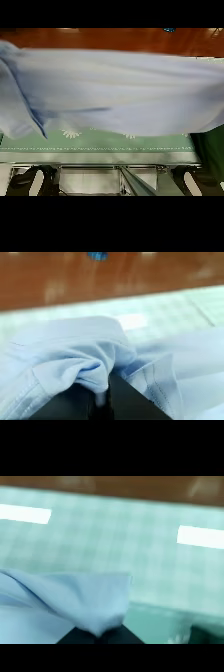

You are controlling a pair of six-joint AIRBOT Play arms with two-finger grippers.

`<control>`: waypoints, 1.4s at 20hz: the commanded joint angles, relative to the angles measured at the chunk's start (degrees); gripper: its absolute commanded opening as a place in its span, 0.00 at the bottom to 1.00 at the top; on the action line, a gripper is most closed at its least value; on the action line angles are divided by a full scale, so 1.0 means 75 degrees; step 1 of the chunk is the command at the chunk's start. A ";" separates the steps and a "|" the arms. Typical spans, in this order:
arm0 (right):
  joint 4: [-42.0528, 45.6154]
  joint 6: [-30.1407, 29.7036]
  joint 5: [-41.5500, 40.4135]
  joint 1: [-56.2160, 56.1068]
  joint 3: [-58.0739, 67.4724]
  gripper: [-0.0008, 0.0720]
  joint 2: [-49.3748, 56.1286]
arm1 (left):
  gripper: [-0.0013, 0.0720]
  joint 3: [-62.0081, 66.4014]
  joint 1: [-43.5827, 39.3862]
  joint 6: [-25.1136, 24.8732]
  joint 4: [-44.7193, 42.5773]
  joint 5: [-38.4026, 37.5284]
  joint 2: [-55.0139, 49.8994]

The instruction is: Fold the shirts.

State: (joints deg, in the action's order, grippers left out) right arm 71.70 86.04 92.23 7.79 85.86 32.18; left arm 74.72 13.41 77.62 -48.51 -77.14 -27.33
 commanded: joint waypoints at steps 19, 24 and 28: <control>-0.3538 -0.0842 -0.4776 0.0000 -0.0982 0.04 0.8017 | 0.05 -0.2879 -0.0673 -0.0804 0.1166 0.4803 -0.7003; -0.5053 -0.0836 -0.4905 0.0026 0.0708 0.58 0.9952 | 0.71 -0.1163 -0.1093 -0.0790 0.1151 0.4648 -0.8309; -0.5144 -0.0764 -0.3483 0.0953 0.1591 0.57 1.0008 | 0.71 0.0251 -0.0134 -0.0087 -0.0414 0.2757 -0.8285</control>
State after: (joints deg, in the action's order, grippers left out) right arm 35.94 79.94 58.81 11.00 92.62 105.14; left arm 69.30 8.58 72.73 -44.05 -47.16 -88.25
